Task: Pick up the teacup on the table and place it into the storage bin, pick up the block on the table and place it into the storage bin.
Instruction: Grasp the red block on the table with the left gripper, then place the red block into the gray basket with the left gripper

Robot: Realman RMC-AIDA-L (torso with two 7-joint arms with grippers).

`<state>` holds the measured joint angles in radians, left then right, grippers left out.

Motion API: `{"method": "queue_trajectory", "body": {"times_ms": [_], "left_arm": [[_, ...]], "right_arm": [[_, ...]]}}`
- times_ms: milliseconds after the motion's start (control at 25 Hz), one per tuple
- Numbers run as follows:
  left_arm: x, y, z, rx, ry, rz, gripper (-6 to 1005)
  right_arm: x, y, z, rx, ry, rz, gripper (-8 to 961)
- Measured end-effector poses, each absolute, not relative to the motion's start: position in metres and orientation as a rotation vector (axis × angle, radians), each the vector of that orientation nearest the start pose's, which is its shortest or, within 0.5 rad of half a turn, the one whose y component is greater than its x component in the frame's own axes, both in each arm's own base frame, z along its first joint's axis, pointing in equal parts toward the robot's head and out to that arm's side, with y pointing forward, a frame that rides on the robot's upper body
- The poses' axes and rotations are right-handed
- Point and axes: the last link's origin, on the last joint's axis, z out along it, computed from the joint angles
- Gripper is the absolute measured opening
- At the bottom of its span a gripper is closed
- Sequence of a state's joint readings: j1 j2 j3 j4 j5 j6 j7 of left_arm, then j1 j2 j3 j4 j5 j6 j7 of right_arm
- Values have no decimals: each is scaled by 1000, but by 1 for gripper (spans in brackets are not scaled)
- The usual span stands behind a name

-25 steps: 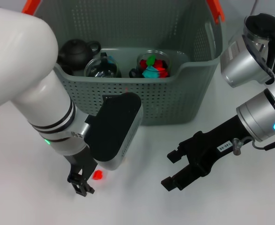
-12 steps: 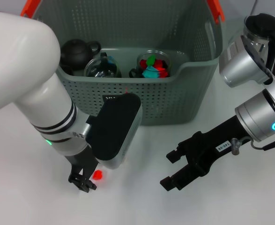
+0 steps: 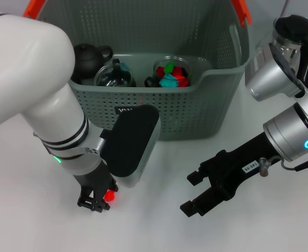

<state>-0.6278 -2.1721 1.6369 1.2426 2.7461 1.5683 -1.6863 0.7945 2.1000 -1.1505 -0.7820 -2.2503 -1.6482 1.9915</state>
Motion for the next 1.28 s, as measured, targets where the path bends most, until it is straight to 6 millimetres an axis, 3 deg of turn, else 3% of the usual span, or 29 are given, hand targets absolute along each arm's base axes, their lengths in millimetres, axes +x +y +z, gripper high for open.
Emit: {"method": "queue_trajectory", "body": {"times_ms": [480, 880, 1080, 1280], "left_arm": [[-182, 324, -71, -2974, 464, 1016, 299], [-179, 323, -63, -2976, 421, 1004, 197], [-163, 317, -40, -3017, 348, 858, 190], [-134, 307, 7, -3097, 234, 453, 190]], "right_arm": [[173, 338, -54, -3222, 810, -93, 946], [174, 337, -53, -3227, 811, -93, 946], [174, 336, -53, -3230, 810, -98, 946], [176, 334, -51, -3241, 820, -113, 946]]}}
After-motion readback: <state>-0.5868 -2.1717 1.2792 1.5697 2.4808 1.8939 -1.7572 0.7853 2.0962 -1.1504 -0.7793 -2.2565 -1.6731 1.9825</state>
